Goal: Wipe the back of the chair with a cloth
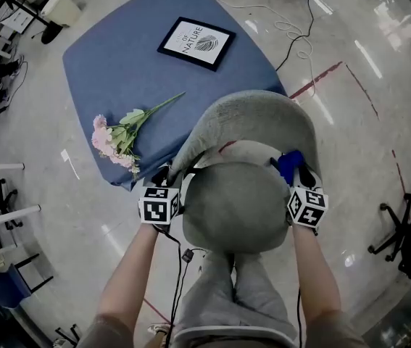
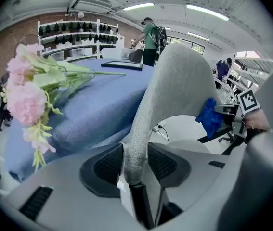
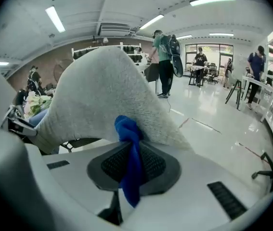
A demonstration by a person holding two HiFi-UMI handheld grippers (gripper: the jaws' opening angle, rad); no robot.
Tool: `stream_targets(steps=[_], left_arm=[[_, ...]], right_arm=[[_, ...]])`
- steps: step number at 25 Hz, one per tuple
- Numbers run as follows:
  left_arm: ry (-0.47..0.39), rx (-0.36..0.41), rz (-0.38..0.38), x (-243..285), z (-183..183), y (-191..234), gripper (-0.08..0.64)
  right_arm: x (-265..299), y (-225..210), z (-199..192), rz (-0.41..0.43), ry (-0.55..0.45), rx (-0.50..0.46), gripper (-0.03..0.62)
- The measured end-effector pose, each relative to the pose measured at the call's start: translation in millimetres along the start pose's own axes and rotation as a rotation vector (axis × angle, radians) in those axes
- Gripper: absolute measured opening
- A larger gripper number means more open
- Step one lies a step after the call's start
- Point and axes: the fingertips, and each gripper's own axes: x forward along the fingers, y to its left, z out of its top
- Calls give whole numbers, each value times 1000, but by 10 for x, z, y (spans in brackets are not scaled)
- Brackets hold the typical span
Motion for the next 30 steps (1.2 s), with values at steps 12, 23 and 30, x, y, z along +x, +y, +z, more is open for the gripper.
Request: stream_targets(steps=[12, 23, 30], left_arm=[[-198, -30, 26, -1060, 484, -421, 135], [-444, 38, 36, -2465, 1216, -685, 77], [-552, 117, 8, -3258, 1581, -909, 61]], right_arm=[[-1096, 154, 973, 185, -202, -55, 61], [-2479, 632, 1971, 354, -404, -153, 61], [-3278, 837, 2488, 423, -517, -179, 61]])
